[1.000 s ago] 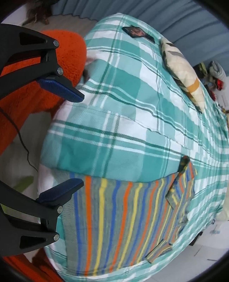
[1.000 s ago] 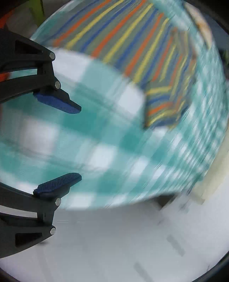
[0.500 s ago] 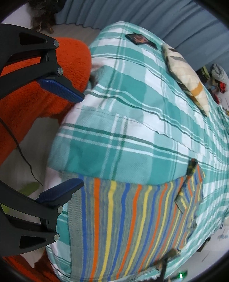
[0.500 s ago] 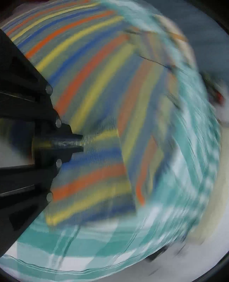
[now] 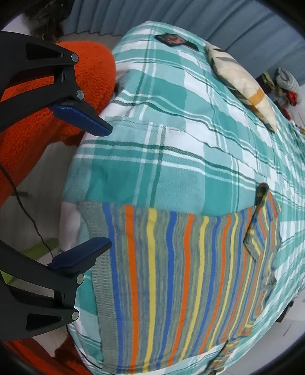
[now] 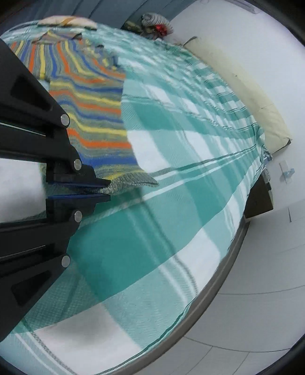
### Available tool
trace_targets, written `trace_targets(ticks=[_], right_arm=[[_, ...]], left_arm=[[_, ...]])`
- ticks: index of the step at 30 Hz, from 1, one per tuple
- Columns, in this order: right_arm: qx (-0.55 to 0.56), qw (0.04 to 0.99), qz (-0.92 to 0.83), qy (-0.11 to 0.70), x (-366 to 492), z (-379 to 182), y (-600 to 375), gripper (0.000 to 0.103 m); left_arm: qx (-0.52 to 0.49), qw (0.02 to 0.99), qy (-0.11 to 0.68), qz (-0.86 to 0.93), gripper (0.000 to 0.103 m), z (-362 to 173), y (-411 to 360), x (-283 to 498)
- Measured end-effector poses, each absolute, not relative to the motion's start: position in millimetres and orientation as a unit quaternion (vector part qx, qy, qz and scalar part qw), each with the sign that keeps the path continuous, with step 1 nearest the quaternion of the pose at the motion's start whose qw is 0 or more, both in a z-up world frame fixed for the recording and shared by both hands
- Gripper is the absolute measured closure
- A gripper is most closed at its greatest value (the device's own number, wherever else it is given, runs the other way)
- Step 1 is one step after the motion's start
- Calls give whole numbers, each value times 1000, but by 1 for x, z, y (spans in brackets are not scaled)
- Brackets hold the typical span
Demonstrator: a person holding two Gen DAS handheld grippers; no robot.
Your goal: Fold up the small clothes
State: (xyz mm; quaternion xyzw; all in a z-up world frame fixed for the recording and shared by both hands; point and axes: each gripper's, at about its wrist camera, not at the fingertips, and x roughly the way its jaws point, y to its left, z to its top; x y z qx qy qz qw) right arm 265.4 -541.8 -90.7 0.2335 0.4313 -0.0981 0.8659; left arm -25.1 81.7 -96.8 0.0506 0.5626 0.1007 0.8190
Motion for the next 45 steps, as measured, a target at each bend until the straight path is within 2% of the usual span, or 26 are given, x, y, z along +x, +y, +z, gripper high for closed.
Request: trace_targets(ticks=[7, 10, 12, 13, 14, 17, 20, 21, 22, 23, 26, 35, 36, 37, 38, 39, 40, 41, 45], right_arm=[[239, 848, -124, 456, 246, -111, -552, 100], [284, 844, -86, 446, 238, -114, -561, 98], [308, 842, -83, 435, 230, -113, -569, 84], [333, 837, -78, 427, 222, -113, -577, 73], [350, 832, -74, 424, 217, -113, -580, 67], [394, 813, -53, 426, 202, -119, -583, 63], [381, 810, -26, 444, 203, -125, -570, 63], [372, 811, -15, 452, 206, -127, -565, 63], [352, 812, -5, 465, 211, -129, -557, 90], [317, 817, -15, 482, 215, -128, -550, 98], [241, 840, -94, 477, 206, -115, -542, 98], [223, 840, -144, 474, 201, -119, -536, 98], [222, 841, -142, 472, 200, -119, -536, 96], [221, 844, -136, 469, 199, -118, -535, 87], [221, 847, -127, 466, 196, -117, -533, 72], [218, 849, -125, 464, 190, -115, -533, 65], [212, 854, -126, 459, 182, -109, -530, 47], [206, 857, -131, 453, 176, -105, -528, 36], [135, 869, -180, 441, 135, -84, -510, 34]], left_arm=[[41, 815, 568, 105, 14, -99, 87, -27], [42, 815, 568, 106, 14, -100, 87, -28], [40, 816, 567, 105, 14, -101, 88, -28], [39, 816, 568, 105, 14, -102, 88, -28], [37, 815, 569, 103, 14, -103, 87, -28], [35, 813, 572, 99, 14, -106, 86, -27], [31, 811, 577, 95, 14, -108, 84, -25], [31, 810, 578, 95, 14, -109, 83, -25], [31, 809, 579, 96, 14, -109, 83, -25], [31, 808, 580, 98, 14, -108, 84, -26], [27, 812, 573, 108, 14, -104, 90, -30], [22, 811, 574, 115, 14, -108, 103, -33], [21, 812, 572, 113, 14, -107, 104, -34], [22, 815, 569, 111, 14, -105, 105, -35], [25, 817, 565, 111, 14, -103, 107, -35], [30, 820, 561, 111, 14, -101, 109, -36], [40, 825, 553, 113, 14, -96, 111, -36], [51, 830, 543, 114, 14, -90, 113, -35], [105, 879, 456, 90, 14, -33, 113, -17]])
